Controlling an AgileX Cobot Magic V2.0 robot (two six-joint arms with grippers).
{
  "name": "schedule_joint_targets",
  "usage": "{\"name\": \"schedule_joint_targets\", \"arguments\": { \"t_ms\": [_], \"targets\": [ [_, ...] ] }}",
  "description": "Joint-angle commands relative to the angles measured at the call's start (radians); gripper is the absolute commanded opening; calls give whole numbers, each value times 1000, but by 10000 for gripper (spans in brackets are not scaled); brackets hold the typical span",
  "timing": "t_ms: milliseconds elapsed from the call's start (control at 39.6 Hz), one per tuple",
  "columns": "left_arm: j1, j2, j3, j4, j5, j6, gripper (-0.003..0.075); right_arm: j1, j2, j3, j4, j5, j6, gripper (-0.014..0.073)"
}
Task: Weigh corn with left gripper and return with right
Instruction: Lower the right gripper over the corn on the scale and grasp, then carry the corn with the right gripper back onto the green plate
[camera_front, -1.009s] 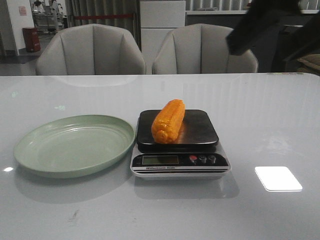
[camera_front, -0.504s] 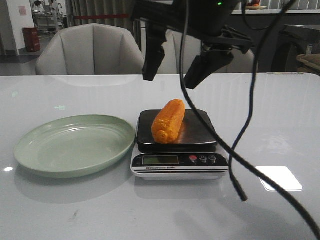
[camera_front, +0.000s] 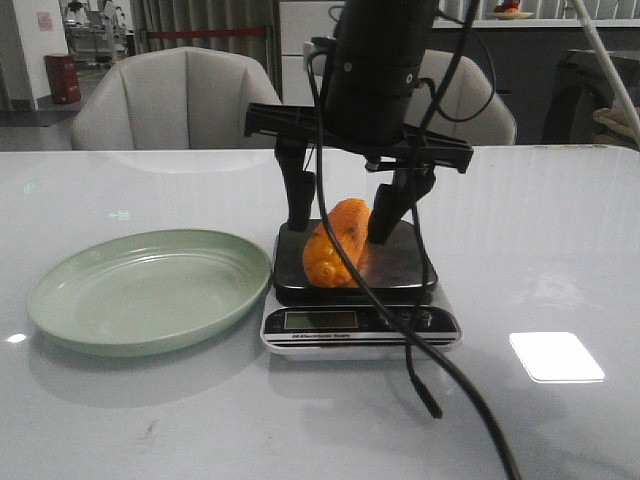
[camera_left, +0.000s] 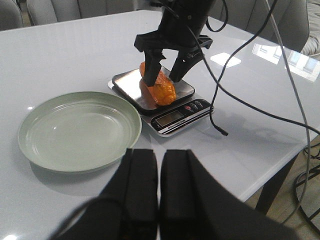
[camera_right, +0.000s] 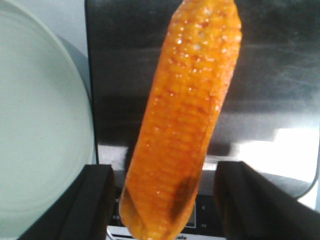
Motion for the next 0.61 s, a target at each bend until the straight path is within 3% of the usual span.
{"name": "schedule_joint_targets", "arguments": {
  "t_ms": [0, 227, 404, 580],
  "targets": [
    [-7, 12, -24, -3, -72, -2, 122, 6, -30, -35, -14, -6, 17, 483],
    [-7, 12, -24, -3, -72, -2, 122, 27, -9, -37, -16, -27, 17, 284],
    [-7, 12, -24, -3, -72, -2, 122, 83, -12, -107, -16, -35, -10, 281],
    [-7, 12, -24, -3, -72, -2, 122, 178, -6, -126, -4, -186, -10, 281]
  ]
}}
